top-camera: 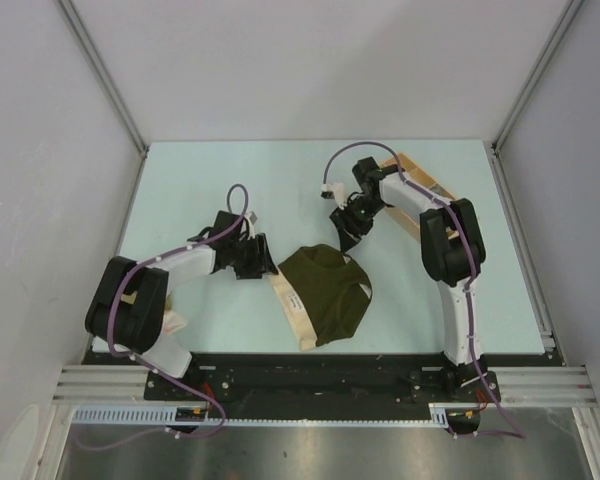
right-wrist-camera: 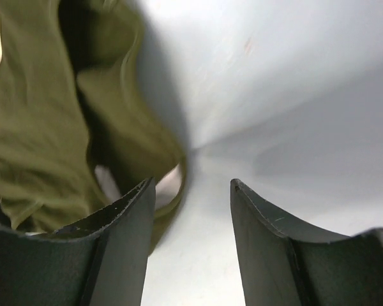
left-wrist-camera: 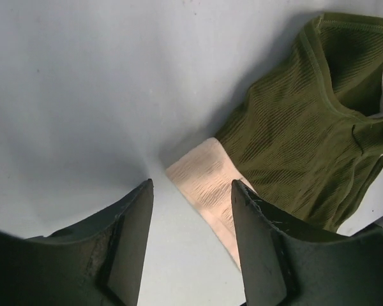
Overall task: Roll the underwear
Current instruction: Flatten out the underwear at the center of the board, then fold the underwear at the center of the board.
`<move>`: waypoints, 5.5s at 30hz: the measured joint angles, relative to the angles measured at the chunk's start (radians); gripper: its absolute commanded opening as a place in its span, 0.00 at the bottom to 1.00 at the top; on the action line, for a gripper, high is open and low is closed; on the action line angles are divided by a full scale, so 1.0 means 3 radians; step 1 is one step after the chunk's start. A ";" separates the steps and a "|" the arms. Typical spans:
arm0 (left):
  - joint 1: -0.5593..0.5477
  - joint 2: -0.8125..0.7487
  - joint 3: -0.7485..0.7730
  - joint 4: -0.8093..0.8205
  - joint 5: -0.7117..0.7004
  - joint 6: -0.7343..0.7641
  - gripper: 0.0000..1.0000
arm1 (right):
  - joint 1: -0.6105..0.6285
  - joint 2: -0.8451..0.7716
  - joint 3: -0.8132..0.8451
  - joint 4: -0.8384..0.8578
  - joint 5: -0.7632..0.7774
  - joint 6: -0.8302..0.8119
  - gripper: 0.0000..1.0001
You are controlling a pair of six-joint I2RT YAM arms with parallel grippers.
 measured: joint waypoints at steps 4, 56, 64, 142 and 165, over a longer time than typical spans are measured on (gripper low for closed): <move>-0.0008 0.0098 0.0088 0.0015 -0.0008 0.0013 0.51 | 0.0056 0.0207 0.0272 -0.0011 -0.0001 0.0045 0.54; -0.0078 -0.1101 -0.0479 -0.0267 0.0259 0.0092 0.40 | 0.1139 -0.1156 -0.1261 0.0464 -0.0510 -0.0861 0.38; -0.0348 -0.0750 -0.0406 -0.0113 0.0117 0.0032 0.52 | 0.0619 -0.1170 -0.1261 0.0481 -0.0732 -0.0774 0.38; 0.0189 -0.2218 -0.0095 -0.0865 -0.0292 0.0482 0.76 | 0.0884 0.0144 0.0604 -0.0135 -0.0640 -0.0313 0.54; 0.0198 -0.2852 -0.0048 -0.1085 -0.0805 0.0621 0.77 | 0.0983 0.0546 0.0796 -0.0181 -0.0393 -0.0238 0.04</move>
